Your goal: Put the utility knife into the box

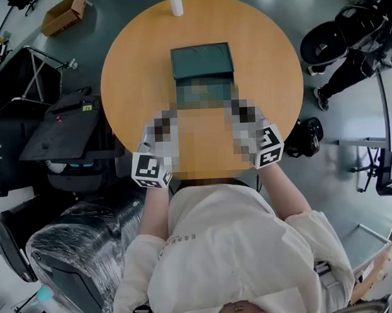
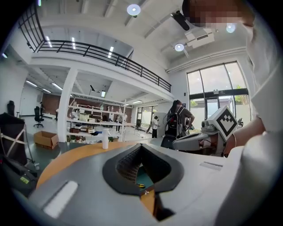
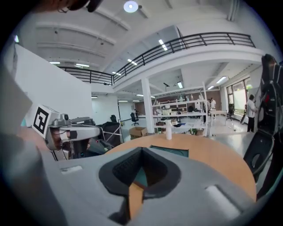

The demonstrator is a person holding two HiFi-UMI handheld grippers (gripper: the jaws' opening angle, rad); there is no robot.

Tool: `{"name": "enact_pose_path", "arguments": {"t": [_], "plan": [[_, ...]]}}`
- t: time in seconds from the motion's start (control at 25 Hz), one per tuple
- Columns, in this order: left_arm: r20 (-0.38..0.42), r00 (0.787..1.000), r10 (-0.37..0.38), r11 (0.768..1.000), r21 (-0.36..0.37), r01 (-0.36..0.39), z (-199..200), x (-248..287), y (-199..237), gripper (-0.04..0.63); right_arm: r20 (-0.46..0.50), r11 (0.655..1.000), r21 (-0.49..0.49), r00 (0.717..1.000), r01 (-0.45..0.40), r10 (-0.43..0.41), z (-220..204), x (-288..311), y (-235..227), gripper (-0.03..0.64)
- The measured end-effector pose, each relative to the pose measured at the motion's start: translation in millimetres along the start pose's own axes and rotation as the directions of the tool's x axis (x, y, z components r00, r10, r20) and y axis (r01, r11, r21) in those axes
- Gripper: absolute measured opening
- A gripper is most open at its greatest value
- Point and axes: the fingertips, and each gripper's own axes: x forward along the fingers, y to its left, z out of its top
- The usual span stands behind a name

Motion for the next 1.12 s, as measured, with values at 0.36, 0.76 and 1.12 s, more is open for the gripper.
{"name": "enact_pose_path", "arguments": {"t": [0.36,0.76,1.12], "plan": [[0.030,0.999,0.038,0.999,-0.008,-0.037,-15,-47,-39,0.015,0.035,0.999,-0.042,0.999,-0.016,0.018,-21,-56,26,-0.006],[-0.003,0.998,0.068,0.997,-0.022,-0.068,-38,-98,-53,0.015,-0.003,1.000,-0.026,1.000,0.005,-0.005,-58,-79,47,-0.006],[-0.004,0.998,0.067,0.997,-0.031,-0.067,-53,-191,-69,0.015,-0.013,0.998,-0.049,0.999,0.030,-0.031,-76,-120,114,-0.006]]}}
